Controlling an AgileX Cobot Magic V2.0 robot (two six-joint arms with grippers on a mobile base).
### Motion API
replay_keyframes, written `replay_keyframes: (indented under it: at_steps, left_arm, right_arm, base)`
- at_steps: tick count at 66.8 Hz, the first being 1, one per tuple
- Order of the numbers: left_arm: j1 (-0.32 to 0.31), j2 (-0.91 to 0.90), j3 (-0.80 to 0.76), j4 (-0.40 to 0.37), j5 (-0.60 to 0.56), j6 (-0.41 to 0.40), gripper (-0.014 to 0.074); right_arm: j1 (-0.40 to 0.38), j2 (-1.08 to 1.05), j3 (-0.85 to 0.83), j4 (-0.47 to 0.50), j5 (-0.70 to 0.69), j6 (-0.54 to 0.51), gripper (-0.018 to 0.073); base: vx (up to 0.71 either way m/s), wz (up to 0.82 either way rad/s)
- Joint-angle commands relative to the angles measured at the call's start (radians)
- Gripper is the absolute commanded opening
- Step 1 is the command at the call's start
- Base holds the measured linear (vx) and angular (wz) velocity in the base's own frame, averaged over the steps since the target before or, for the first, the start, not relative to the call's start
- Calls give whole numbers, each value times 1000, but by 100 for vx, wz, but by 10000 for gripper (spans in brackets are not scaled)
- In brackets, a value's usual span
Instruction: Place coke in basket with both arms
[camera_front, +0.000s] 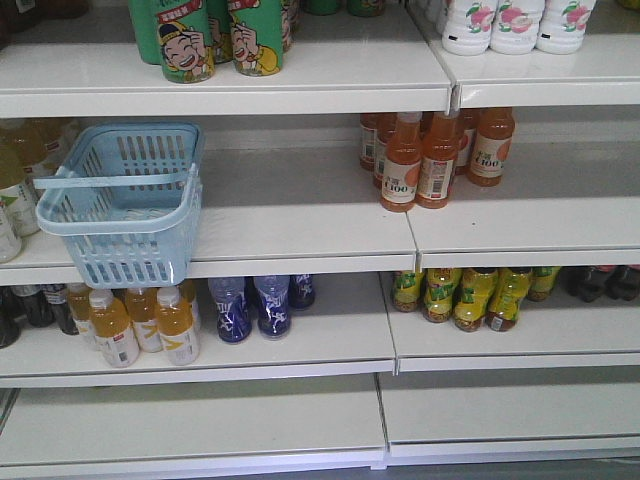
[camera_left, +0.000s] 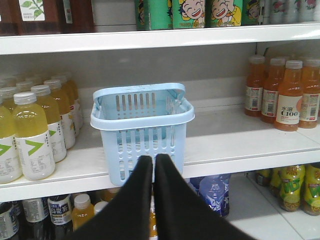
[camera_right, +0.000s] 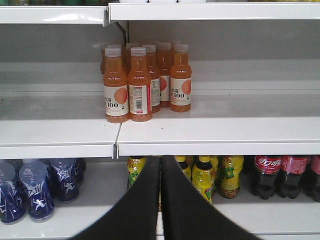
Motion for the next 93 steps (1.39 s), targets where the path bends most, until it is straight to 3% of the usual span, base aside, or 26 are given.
replay_keyframes:
  at_steps: [1,22,52,72,93]
  left_arm:
    - [-3,-20,4,-1,-82,9,-6]
    - [-1,58,-96,-3,-132,-103,-6]
    - [-1,633,-465,-2,-112,-102,-6]
    - [-1,843,-488,-2,-185,-103,-6]
    - [-3,909,-488,-3,-158,-105,-6]
  right_arm:
    - [3,-14,15,-8,-74,0,-9]
    - [3,-14,15,-8,-74,0,-9]
    - [3,-14,15,-8,-74,0,-9]
    - [3,-14,15,-8,-74,0,-9]
    - [3,-14,15,-8,-74,0,-9]
  base:
    - [0,0]
    - [0,-1]
    - [0,0]
    - [0,0]
    - [0,0]
